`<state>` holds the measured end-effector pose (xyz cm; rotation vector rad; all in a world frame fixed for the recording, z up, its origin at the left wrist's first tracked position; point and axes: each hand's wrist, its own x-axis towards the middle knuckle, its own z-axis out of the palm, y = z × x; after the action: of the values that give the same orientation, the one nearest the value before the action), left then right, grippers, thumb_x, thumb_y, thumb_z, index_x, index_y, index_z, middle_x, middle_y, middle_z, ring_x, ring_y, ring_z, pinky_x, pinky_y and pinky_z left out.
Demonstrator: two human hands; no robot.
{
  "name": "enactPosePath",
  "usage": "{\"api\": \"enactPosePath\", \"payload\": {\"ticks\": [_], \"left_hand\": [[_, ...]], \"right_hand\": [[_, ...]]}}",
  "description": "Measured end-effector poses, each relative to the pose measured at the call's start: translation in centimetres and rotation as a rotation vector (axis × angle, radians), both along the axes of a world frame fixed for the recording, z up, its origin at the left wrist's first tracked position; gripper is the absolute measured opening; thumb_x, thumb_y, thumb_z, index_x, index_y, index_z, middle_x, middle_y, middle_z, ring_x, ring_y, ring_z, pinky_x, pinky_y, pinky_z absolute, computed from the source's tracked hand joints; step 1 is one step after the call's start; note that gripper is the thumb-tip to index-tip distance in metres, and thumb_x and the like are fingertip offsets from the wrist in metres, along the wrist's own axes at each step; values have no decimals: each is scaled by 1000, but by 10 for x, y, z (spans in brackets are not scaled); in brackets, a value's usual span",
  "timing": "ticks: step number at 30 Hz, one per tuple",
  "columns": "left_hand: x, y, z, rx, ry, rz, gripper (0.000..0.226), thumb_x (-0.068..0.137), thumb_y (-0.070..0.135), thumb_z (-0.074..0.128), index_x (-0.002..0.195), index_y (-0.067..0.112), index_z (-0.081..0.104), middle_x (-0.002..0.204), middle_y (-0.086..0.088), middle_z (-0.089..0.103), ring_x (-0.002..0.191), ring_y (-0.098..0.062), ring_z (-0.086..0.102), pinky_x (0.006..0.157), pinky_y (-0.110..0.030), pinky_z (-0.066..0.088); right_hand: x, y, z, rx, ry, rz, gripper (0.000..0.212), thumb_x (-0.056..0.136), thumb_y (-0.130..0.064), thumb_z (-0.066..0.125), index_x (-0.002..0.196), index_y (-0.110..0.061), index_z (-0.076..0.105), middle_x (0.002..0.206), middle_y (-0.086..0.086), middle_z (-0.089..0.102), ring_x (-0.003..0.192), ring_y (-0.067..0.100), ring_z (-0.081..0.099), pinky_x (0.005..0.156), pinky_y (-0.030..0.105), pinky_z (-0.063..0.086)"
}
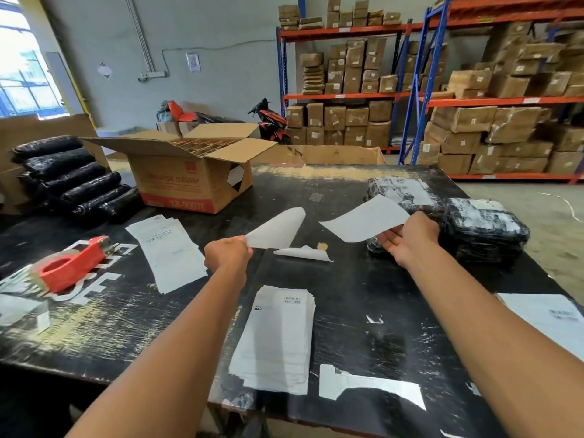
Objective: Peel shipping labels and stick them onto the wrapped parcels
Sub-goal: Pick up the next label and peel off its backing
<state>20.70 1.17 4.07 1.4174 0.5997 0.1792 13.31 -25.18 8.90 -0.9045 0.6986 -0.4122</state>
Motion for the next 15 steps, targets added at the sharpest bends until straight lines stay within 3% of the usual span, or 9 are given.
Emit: {"api": "enactPosePath", "payload": {"ticks": [2,6,10,15], "left_hand": [[-3,-5,-7,16,-15,-39,24,87,9,68,107,-4,67,89,-10,68,74,-17,65,54,-20,46],[-2,-19,-21,177,33,-76,24,85,16,73,100,-3,71,96,-15,73,89,-25,71,49,-20,43],[8,-36,-37,256,93,-120,10,82,8,72,86,0,72,87,-14,73,70,-21,67,48,-22,44],[32,-51,-57,298,120,-149,14,84,3,66,72,8,68,86,-15,72,80,-29,71,73,-37,61]], "right_hand": [[2,2,-9,-15,10,29,33,105,-20,27,118,-6,54,103,17,70,89,30,69,63,38,55],[7,7,-13,-24,6,56,40,100,-15,27,127,-5,54,102,16,71,84,28,69,57,34,53],[19,10,-10,-43,9,75,37,103,-19,29,127,-6,55,97,14,72,82,27,70,55,33,54],[51,7,-11,-61,14,147,36,106,-28,31,124,-9,56,97,12,72,83,25,70,57,33,54]]}}
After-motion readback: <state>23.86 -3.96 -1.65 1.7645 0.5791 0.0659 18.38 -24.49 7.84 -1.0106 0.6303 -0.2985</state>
